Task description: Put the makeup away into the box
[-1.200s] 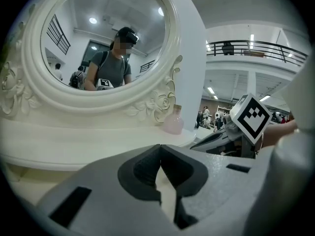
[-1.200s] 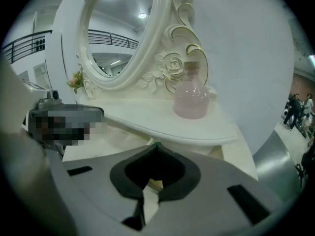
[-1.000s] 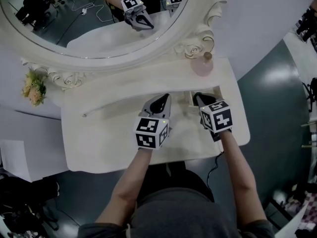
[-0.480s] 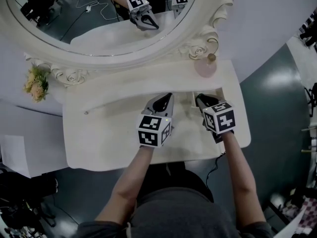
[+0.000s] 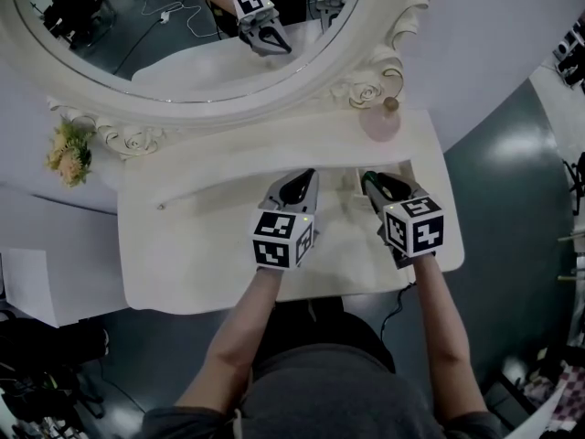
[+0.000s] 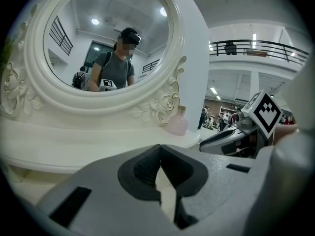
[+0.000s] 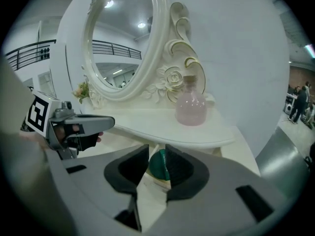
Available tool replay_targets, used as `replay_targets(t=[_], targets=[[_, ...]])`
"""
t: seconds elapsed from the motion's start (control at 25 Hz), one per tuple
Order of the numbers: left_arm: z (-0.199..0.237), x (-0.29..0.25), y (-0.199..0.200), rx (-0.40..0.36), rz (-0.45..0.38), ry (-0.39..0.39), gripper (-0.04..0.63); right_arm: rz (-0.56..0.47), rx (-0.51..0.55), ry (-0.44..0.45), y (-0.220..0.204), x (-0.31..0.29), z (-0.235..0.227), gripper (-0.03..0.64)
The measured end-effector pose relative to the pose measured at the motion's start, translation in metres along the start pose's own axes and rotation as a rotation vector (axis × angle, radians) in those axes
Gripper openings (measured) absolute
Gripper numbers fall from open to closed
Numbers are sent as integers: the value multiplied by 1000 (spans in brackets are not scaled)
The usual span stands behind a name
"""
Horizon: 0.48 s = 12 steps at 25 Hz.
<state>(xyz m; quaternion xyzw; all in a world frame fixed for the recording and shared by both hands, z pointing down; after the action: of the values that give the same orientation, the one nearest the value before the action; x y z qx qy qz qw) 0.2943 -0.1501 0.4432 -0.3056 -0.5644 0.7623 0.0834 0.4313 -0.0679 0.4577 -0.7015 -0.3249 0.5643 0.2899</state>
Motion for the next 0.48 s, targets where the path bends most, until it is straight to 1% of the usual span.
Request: replay_targets(t=[0.24, 0.48], targets=[[-4, 4, 4, -17, -16, 4, 6, -151, -94, -31, 10, 28, -6, 83], [-9, 10, 11, -38, -31, 9, 6, -250, -101, -61, 16, 53, -7, 64]])
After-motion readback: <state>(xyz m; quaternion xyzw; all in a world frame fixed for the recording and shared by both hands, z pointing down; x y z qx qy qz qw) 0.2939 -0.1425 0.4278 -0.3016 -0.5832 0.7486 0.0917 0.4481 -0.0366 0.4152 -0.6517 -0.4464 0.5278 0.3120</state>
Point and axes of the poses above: the fingertips, and each gripper's own axes: x backward along the fingers, z to its left, y out of its top, the point moved 4 cm from there along x, backward along the fingers, and after that the axes turned 5 degrees about y, right-handed, at the moved point
